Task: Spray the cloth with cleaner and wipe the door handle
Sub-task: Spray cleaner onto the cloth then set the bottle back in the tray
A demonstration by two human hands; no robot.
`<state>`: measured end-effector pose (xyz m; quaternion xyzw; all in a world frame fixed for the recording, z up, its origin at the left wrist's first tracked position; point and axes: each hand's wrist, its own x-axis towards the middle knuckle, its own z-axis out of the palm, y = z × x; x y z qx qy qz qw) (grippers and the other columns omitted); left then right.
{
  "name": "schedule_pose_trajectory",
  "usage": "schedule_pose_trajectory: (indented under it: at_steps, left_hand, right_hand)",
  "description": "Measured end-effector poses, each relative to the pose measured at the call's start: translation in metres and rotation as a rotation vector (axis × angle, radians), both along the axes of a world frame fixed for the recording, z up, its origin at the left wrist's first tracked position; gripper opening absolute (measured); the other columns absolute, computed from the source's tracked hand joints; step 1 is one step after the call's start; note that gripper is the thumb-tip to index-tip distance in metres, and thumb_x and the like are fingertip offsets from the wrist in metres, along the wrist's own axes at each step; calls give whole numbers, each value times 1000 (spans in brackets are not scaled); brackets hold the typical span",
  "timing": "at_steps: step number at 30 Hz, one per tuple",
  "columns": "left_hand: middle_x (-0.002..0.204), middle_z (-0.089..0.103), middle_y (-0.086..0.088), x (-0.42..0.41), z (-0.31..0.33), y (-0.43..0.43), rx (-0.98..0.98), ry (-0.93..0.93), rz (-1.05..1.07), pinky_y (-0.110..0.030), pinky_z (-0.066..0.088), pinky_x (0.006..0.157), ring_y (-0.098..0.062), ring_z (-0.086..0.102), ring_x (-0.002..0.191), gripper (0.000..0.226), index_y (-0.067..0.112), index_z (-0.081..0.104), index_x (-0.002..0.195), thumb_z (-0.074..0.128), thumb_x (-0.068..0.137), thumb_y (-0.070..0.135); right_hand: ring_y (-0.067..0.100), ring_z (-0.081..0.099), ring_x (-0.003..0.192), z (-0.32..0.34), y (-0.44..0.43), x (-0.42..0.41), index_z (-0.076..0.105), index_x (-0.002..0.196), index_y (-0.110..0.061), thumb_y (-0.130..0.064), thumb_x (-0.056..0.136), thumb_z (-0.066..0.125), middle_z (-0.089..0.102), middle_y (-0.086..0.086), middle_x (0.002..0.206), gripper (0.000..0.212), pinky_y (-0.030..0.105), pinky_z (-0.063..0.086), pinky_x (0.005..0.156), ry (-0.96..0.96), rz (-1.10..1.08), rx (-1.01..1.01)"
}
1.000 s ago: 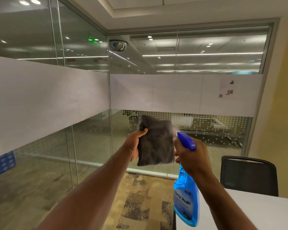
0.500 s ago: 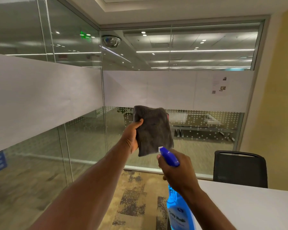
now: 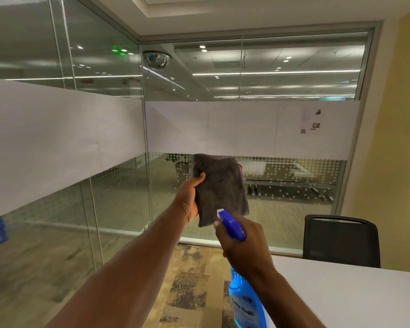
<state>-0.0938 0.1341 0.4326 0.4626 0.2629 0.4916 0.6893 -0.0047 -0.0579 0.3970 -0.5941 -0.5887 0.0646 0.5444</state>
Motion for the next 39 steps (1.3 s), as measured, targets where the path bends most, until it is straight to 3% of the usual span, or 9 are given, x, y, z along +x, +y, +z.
schedule_pose_trajectory:
  at_steps: [2,5,10,13,16,20,31,39]
  left_hand:
    - [112,79,-14,2,-3,-3,2,10,4,-53,58,92,-40,70,112,43,7,68,124,72,92,34]
    - [108,80,-14,5,-9,-7,0,9,-4,-44,62,78,-37,74,103,39,8,69,121,72,91,34]
    - [111,78,-16,10,-13,-7,-4,8,-4,-46,61,83,-40,71,110,43,6,68,123,73,91,33]
    - [109,80,-13,10,-11,-5,-11,32,14,-48,59,85,-39,70,109,41,9,67,123,72,92,36]
    - [114,78,-14,8,-9,-1,-14,32,13,-52,56,89,-39,69,111,40,11,66,122,72,92,36]
    - [102,81,-8,3,-3,4,-13,13,6,-48,55,84,-38,70,108,34,12,67,118,71,93,34]
    - [99,82,-7,12,-1,9,-27,-16,-20,-45,54,78,-36,69,107,29,11,68,115,69,95,32]
    - [103,81,-8,16,-8,8,-18,6,-31,-46,55,79,-37,70,108,35,11,67,119,71,93,34]
  right_hand:
    - [29,65,58,8,1,0,63,82,-20,-53,89,55,64,8,65,35,51,59,60,4,15,37]
    - [27,62,57,15,6,1,62,79,-20,-46,93,58,62,8,64,29,49,58,60,-45,3,56]
    - [25,60,56,10,12,5,59,73,-19,-37,98,62,61,8,61,31,45,58,61,-101,-32,12]
    - [26,62,56,6,10,11,61,75,-18,-42,96,59,63,9,60,31,47,59,61,-47,-46,12]
    - [27,66,58,-1,8,25,63,81,-21,-35,96,65,65,6,64,21,49,61,61,10,-81,27]
    - [28,66,59,-12,2,49,61,80,-23,-30,95,66,65,4,64,18,51,61,62,42,-157,10]
    - [32,70,64,-32,-4,69,63,75,-18,-34,98,66,68,10,64,28,52,63,69,83,-183,-150]
    - [28,70,64,-30,-4,67,62,81,-25,-29,95,71,67,4,67,17,46,64,68,86,-143,-81]
